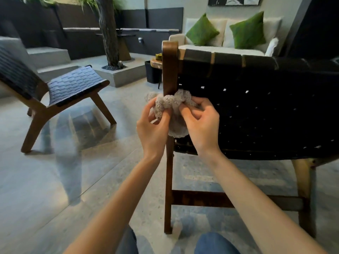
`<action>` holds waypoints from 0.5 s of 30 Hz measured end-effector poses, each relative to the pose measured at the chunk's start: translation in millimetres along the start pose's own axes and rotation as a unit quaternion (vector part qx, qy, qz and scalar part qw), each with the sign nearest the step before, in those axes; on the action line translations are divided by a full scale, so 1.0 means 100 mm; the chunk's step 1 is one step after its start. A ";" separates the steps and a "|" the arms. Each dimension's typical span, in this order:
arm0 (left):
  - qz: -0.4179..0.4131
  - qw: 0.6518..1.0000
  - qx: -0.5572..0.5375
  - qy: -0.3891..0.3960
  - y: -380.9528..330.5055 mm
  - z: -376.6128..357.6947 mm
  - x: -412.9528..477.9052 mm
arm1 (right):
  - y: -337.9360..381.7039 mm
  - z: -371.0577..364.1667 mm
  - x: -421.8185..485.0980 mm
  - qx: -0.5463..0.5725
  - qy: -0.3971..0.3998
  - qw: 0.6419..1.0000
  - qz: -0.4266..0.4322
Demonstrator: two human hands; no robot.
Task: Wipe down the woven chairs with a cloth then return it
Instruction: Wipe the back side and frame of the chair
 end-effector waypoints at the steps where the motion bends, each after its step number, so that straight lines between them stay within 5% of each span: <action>1: -0.007 1.000 0.006 -0.002 -0.06 0.00 0.01 | 0.04 0.00 0.01 0.011 0.002 1.000 -0.001; 7: -0.063 0.996 0.066 -0.013 -0.24 0.03 0.00 | 0.12 0.06 -0.05 0.025 0.027 0.999 -0.020; 12: 0.019 0.996 0.025 0.086 -0.02 -0.04 -0.34 | -0.05 0.48 -0.30 -0.011 -0.014 0.999 -0.035; 15: 0.064 0.988 -0.010 0.143 0.06 -0.15 -0.53 | -0.22 0.52 -0.48 -0.048 0.113 0.989 -0.080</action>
Point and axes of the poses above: each hand's wrist, its own x-axis towards the middle knuckle, its own z-axis out of the back of the hand, y = z × x, the point moved 4 cm from there along x, towards the middle knuckle, and after that the axes turned 13 degrees about y, right-handed, at the moved point
